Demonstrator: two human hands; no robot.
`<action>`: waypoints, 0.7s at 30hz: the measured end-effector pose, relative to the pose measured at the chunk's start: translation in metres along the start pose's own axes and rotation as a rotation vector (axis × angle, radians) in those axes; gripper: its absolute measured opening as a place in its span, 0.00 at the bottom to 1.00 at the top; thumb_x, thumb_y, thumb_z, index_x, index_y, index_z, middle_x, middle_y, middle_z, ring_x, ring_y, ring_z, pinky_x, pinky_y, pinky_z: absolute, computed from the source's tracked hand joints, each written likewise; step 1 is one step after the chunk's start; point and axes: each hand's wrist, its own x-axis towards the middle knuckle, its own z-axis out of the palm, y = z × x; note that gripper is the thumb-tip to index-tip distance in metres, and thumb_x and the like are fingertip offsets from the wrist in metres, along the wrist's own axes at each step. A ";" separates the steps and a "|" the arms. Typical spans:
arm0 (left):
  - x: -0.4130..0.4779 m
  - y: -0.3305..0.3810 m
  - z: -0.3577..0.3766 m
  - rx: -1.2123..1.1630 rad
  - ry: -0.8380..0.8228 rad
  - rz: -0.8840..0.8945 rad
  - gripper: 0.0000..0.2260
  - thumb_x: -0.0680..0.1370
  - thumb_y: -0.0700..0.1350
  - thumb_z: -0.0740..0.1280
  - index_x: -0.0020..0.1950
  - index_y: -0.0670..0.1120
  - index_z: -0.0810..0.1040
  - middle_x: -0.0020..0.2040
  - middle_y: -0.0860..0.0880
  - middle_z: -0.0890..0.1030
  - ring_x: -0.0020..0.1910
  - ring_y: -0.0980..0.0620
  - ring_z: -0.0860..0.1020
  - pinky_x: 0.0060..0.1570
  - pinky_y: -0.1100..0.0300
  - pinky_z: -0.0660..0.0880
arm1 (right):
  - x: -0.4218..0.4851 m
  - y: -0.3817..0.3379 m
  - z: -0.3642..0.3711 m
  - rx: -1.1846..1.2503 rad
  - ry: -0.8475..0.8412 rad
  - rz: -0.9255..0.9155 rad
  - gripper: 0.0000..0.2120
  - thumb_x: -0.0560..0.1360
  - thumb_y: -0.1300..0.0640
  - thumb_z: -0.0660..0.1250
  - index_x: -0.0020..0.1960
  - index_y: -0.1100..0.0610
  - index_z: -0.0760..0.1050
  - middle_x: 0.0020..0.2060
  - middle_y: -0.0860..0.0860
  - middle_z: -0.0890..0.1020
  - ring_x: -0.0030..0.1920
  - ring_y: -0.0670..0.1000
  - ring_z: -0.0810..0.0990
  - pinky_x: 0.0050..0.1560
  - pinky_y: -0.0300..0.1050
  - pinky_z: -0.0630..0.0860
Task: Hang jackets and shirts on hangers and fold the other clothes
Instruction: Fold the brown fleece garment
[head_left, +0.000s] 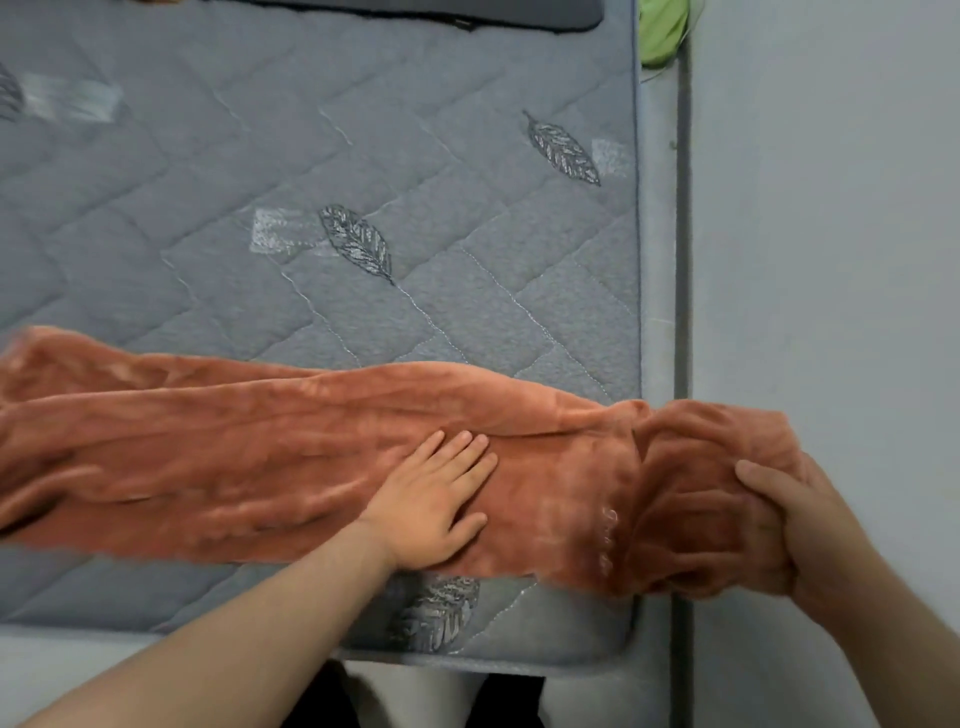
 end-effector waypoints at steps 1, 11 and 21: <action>-0.011 -0.017 0.001 0.015 -0.001 -0.013 0.31 0.76 0.61 0.57 0.75 0.47 0.65 0.75 0.45 0.65 0.75 0.45 0.63 0.72 0.49 0.50 | -0.003 0.000 0.014 -0.017 -0.005 -0.011 0.23 0.70 0.52 0.73 0.63 0.57 0.74 0.52 0.63 0.83 0.50 0.68 0.82 0.40 0.71 0.78; -0.100 -0.140 -0.010 0.073 0.061 -0.179 0.28 0.77 0.59 0.56 0.73 0.46 0.70 0.72 0.45 0.70 0.72 0.45 0.69 0.71 0.50 0.53 | -0.031 0.005 0.182 -0.283 -0.130 -0.119 0.21 0.67 0.56 0.77 0.56 0.48 0.74 0.51 0.48 0.81 0.52 0.45 0.81 0.59 0.48 0.77; -0.173 -0.252 -0.013 0.080 0.101 -0.285 0.29 0.77 0.60 0.55 0.75 0.47 0.66 0.74 0.45 0.68 0.73 0.46 0.66 0.73 0.47 0.52 | -0.060 0.028 0.345 -0.394 -0.232 -0.147 0.26 0.68 0.63 0.76 0.61 0.50 0.70 0.56 0.47 0.79 0.56 0.45 0.78 0.61 0.46 0.74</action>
